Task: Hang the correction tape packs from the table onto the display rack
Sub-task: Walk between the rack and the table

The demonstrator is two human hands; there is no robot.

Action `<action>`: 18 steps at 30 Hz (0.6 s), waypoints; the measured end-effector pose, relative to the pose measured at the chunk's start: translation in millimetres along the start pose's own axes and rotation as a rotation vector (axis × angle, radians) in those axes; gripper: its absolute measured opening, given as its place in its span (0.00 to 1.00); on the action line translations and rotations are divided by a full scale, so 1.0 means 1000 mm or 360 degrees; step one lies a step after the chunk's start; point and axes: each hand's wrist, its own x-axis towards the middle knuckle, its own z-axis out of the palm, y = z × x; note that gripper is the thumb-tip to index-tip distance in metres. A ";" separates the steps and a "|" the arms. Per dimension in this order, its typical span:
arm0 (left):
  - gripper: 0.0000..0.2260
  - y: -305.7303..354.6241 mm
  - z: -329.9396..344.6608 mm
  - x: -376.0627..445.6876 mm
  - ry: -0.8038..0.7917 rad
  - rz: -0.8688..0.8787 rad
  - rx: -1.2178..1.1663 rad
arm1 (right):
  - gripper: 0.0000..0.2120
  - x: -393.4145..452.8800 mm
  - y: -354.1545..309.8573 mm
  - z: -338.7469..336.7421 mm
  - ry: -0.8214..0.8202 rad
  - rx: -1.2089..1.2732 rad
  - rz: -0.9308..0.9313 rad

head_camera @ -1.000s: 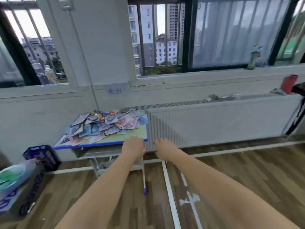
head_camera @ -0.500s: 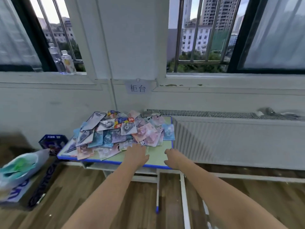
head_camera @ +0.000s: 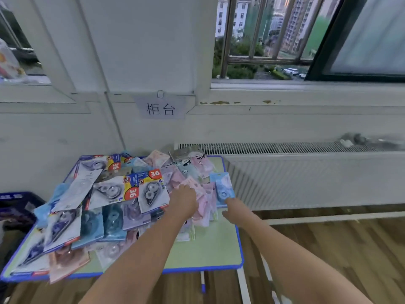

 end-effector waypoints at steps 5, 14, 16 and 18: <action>0.27 -0.007 0.011 0.028 -0.0080 -0.0112 -0.0043 | 0.14 0.031 0.009 0.003 0.0079 0.0121 0.0166; 0.35 -0.009 0.030 0.049 -0.0247 -0.0351 -0.0258 | 0.25 0.083 0.013 0.001 0.0115 0.0432 0.0471; 0.36 -0.008 0.033 0.051 -0.0233 -0.0391 -0.0257 | 0.28 0.090 0.013 0.004 0.0068 0.0566 0.0568; 0.35 -0.008 0.035 0.052 -0.0180 -0.0440 -0.0237 | 0.29 0.098 0.016 0.008 0.0024 0.0664 0.0619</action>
